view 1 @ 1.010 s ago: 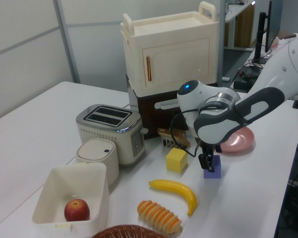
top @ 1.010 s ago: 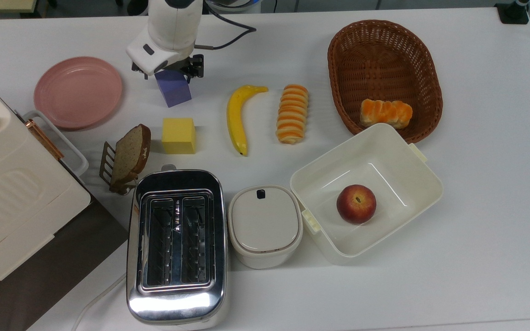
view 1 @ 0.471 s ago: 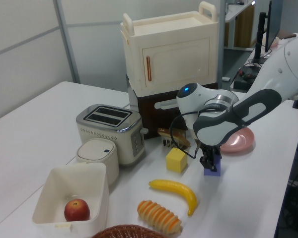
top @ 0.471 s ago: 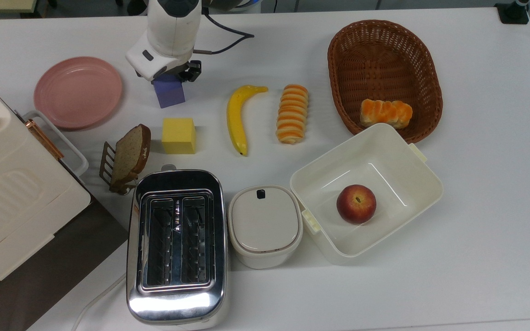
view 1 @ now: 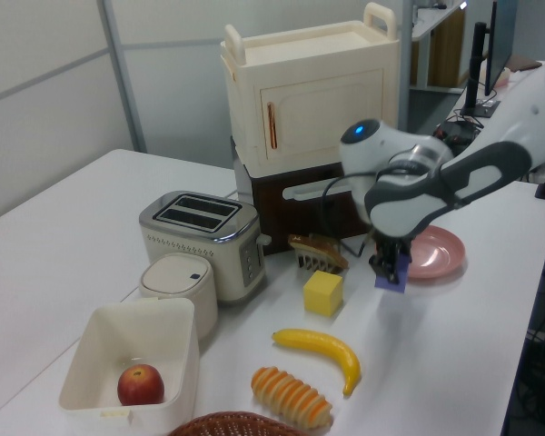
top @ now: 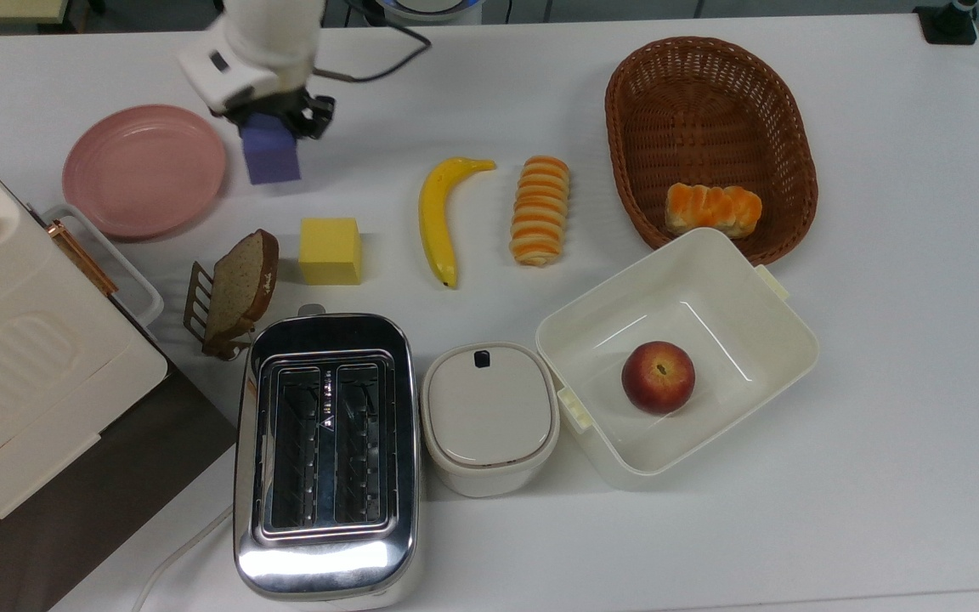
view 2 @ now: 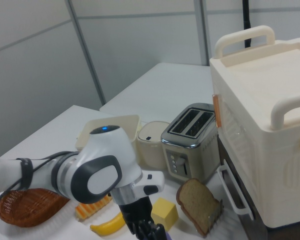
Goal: Put the purple cube on a plate
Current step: 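Lift the purple cube and carry it over the pink plate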
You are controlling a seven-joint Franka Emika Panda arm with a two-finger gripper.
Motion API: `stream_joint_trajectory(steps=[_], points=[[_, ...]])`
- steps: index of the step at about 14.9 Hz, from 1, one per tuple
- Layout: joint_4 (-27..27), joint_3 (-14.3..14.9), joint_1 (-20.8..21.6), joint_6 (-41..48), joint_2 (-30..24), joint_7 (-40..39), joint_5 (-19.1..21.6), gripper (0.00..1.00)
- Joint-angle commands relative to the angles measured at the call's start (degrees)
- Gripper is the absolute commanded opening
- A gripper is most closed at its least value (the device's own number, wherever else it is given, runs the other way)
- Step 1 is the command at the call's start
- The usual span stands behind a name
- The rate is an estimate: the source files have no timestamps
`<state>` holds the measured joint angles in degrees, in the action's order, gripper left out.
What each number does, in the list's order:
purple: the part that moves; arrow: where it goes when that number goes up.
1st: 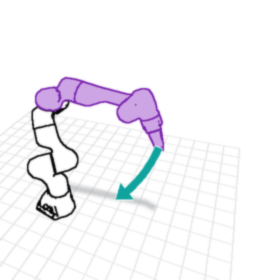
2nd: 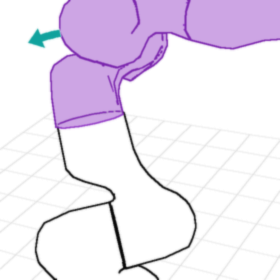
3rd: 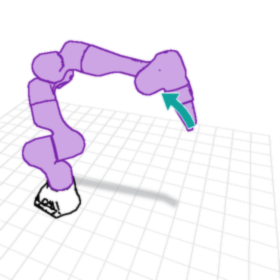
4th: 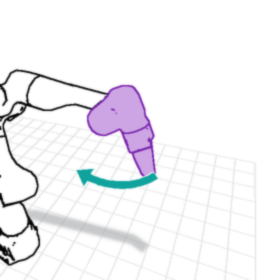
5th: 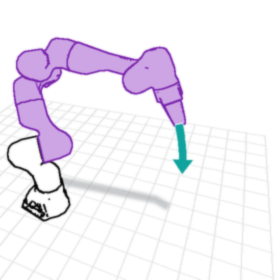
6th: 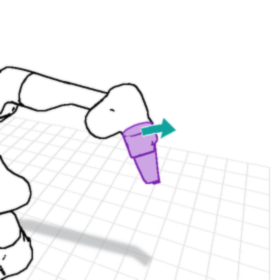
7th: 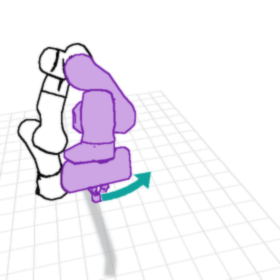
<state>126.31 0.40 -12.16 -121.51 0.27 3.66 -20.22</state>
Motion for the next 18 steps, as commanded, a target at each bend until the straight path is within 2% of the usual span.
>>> stream_joint_trajectory(steps=[1,5,8,11,13,18], points=[[1.57,0.3,-3.38,0.49,-4.83,1.52,0.61,0.1],[0.25,0.74,-9.71,-0.48,-3.96,1.52,1.67,0.1],[-0.54,3.28,-12.62,-5.29,-1.77,1.0,1.76,0.1],[-3.26,5.48,-12.89,-8.47,2.18,1.08,1.76,0.1],[-6.41,5.66,-13.24,-9.88,6.04,1.17,1.76,0.1],[-6.69,5.4,-13.15,-11.03,8.25,0.73,1.67,0.11]])
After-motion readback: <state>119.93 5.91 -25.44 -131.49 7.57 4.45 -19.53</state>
